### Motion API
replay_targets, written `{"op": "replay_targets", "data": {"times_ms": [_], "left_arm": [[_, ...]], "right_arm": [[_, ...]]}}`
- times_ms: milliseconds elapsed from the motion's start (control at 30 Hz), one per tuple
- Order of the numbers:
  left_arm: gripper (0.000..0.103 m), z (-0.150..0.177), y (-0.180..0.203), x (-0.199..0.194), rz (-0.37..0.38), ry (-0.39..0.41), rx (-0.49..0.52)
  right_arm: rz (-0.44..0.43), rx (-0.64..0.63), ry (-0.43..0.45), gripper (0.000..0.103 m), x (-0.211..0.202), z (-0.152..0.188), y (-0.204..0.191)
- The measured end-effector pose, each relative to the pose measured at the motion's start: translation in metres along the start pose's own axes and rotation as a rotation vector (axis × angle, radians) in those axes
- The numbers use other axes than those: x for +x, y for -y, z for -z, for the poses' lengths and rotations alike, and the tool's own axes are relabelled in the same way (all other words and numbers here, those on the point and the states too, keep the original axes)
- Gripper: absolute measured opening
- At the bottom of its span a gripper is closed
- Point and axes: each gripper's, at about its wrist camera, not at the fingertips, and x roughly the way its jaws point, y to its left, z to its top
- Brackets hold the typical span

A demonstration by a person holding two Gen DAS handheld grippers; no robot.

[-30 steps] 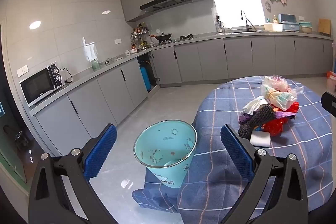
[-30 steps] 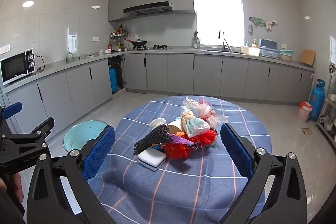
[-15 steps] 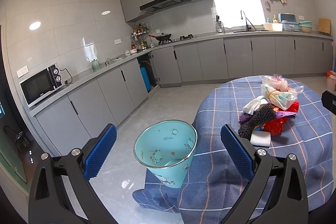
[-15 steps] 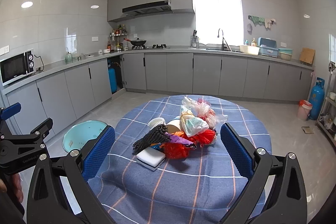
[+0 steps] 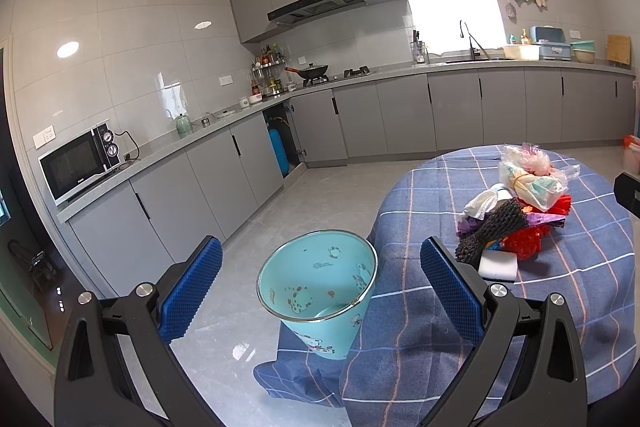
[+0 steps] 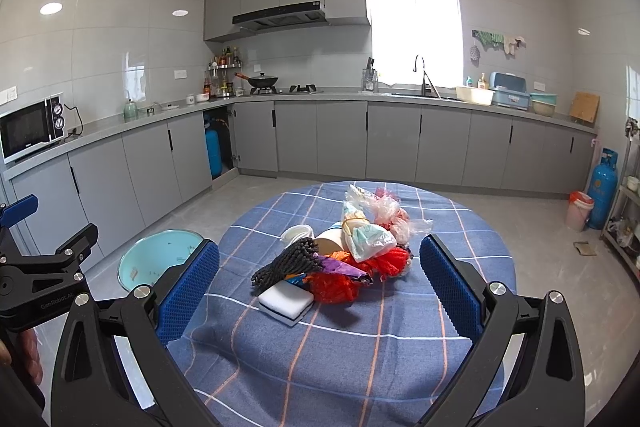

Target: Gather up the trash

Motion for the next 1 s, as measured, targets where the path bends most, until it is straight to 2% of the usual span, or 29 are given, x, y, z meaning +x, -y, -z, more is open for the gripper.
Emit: {"op": "replay_targets", "data": {"times_ms": [1000], "left_arm": [[0.098, -0.0014, -0.0027, -0.0033, -0.002, 0.020, -0.001]], "right_arm": [[0.007, 0.002, 0.008, 0.099, -0.0030, -0.0017, -0.0004]]}}
